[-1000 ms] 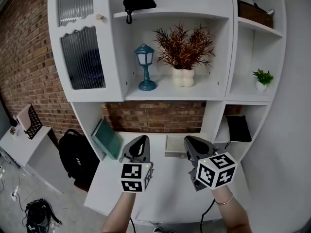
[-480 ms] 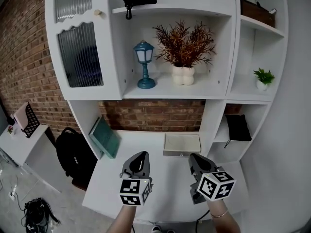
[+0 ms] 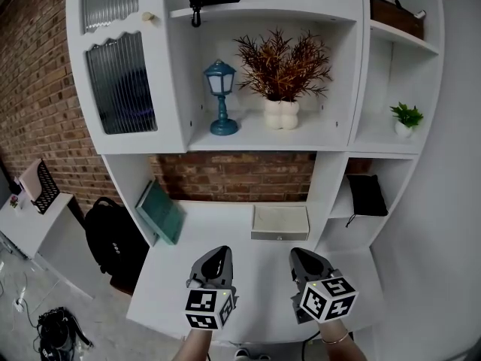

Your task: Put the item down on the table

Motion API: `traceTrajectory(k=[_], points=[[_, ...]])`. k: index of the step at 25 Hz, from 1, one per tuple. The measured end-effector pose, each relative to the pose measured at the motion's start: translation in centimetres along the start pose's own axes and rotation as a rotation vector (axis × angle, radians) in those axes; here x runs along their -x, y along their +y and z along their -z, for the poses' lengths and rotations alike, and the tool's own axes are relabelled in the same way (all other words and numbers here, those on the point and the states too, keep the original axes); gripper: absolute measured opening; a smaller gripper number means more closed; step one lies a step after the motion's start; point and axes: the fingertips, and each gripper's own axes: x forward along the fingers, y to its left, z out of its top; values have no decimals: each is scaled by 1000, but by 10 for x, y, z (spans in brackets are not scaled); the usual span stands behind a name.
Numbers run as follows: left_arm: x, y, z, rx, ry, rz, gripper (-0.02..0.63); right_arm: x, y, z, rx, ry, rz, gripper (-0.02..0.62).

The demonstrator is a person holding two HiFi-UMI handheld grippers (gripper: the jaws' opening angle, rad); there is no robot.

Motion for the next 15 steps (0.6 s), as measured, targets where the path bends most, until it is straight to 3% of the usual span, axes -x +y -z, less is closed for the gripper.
traceTrajectory(k=[15], points=[[3, 4, 15, 27, 36, 4, 2, 1, 1, 15, 1, 28, 13, -5]])
